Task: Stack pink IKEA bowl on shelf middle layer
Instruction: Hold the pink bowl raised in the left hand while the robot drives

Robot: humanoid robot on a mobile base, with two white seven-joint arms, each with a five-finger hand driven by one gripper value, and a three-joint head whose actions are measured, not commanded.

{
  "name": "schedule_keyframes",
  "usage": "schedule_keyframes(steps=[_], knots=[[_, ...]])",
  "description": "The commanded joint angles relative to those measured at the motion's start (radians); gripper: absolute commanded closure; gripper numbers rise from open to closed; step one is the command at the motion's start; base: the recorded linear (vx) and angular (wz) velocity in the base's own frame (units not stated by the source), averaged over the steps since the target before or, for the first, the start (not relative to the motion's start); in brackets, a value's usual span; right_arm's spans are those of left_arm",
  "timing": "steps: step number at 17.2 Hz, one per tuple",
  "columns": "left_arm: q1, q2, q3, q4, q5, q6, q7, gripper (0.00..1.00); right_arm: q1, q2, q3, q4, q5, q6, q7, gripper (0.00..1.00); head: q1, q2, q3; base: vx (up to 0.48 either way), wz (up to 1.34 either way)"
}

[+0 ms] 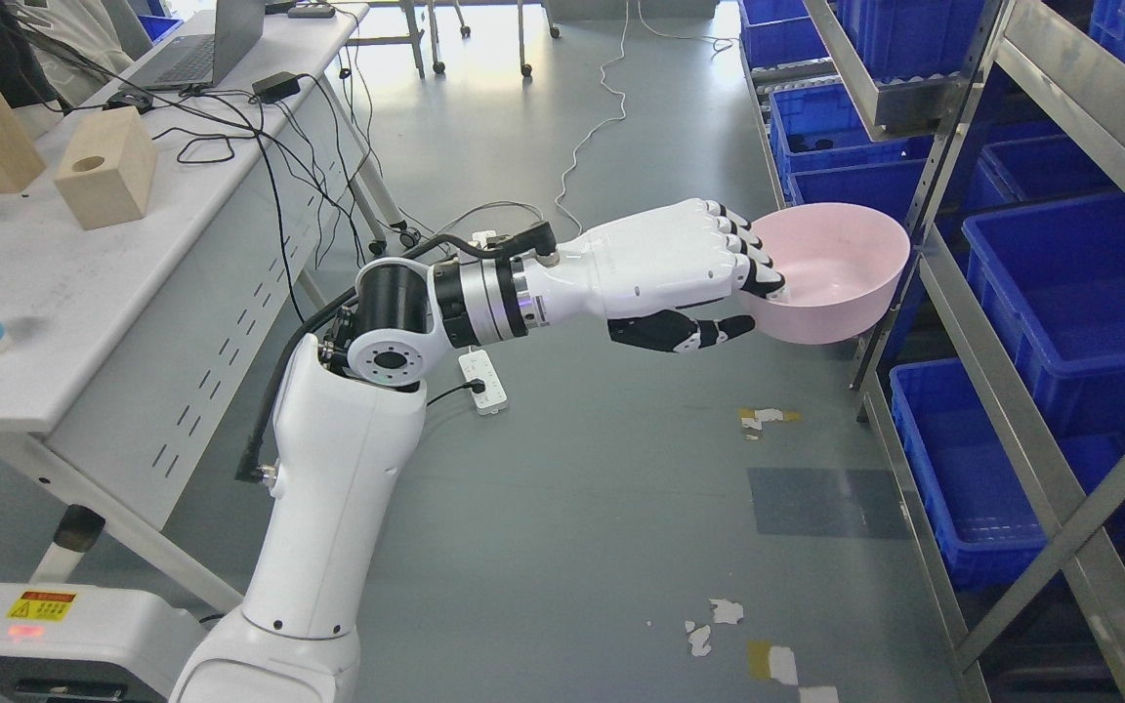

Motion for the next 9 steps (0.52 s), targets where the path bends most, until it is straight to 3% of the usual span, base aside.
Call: schedule_keyframes(steps=[1,5,9], knots=[[0.000,0.017,0.000,0.001,0.003,0.000,0.000,0.97,0.003,-0.017,0.000,-0.017,0.000,-0.001,0.001,0.00,0.0000,0.000,0.000,0.288,-0.01],[-0.002,0.017,0.000,0.001,0.004,0.000,0.005,0.97,0.005,-0.017,0.000,-0.017,0.000,-0.001,0.001,0.00,0.0000,0.000,0.000,0.249,-0.28],[-0.021,0.017,0.011,0.004,0.011,0.000,0.003,0.97,0.005,-0.017,0.000,-0.017,0.000,-0.001,0.001,0.00,0.0000,0.000,0.000,0.201,-0.80]])
